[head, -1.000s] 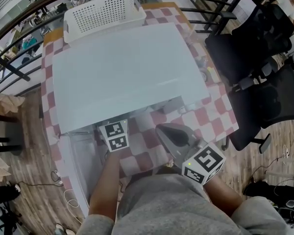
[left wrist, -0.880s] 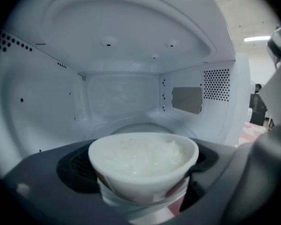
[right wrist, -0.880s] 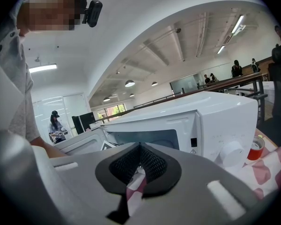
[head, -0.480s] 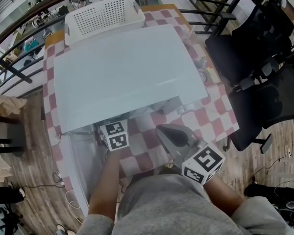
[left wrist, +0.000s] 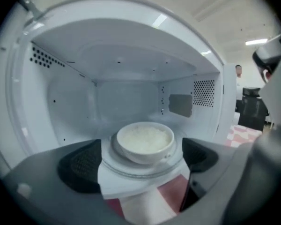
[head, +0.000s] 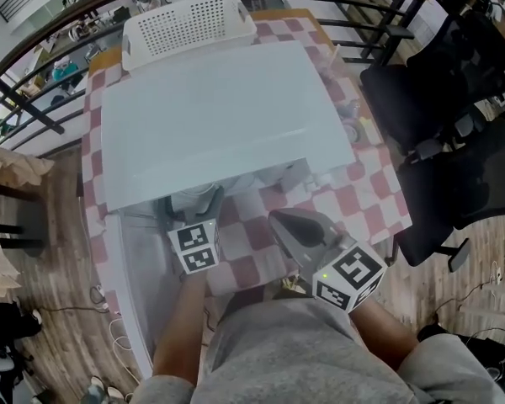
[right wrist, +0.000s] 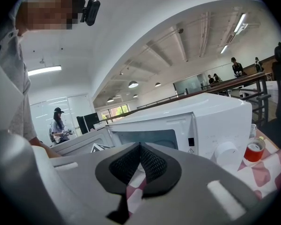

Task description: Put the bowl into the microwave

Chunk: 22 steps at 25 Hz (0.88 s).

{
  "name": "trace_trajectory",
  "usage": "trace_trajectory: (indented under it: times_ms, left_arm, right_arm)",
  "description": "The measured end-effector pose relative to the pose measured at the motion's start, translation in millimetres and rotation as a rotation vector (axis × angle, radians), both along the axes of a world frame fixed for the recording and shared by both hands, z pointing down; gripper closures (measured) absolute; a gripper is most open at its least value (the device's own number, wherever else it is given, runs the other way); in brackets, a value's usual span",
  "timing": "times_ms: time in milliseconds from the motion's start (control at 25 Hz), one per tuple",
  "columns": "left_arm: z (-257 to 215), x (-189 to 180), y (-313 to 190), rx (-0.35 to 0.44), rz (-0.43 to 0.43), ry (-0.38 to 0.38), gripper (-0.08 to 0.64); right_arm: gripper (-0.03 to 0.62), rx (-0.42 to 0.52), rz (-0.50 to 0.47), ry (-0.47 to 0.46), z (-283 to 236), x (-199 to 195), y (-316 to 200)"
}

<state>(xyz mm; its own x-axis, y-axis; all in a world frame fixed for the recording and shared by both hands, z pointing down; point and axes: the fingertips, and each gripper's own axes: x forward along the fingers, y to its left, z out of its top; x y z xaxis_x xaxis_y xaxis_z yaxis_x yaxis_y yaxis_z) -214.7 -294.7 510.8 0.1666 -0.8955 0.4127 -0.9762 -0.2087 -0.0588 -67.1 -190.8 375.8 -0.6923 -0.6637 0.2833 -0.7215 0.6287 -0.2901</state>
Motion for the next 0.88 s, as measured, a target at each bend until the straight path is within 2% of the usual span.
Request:
trace_trajectory:
  times_ms: [120,280,520,880]
  left_arm:
    - [-14.4,-2.9,15.6,0.038,-0.035,0.033,0.025]
    - [-36.8,6.2,42.9,0.090,-0.035,0.047,0.025]
    - [-67.7,35.8,88.0,0.135,-0.007,0.076,0.025]
    - [-129.7,88.3,150.3,0.217,0.094,0.154,0.046]
  right_arm:
    - [0.592,0.014,-0.008,-0.003,-3.4,7.5,1.5]
    - [0.592,0.027,-0.009,-0.001,-8.5,27.2,9.0]
    - [0.592,0.020,0.003,-0.001,-8.6,62.3,24.2]
    - [0.592,0.041,0.016,-0.023,-20.9,93.0,42.0]
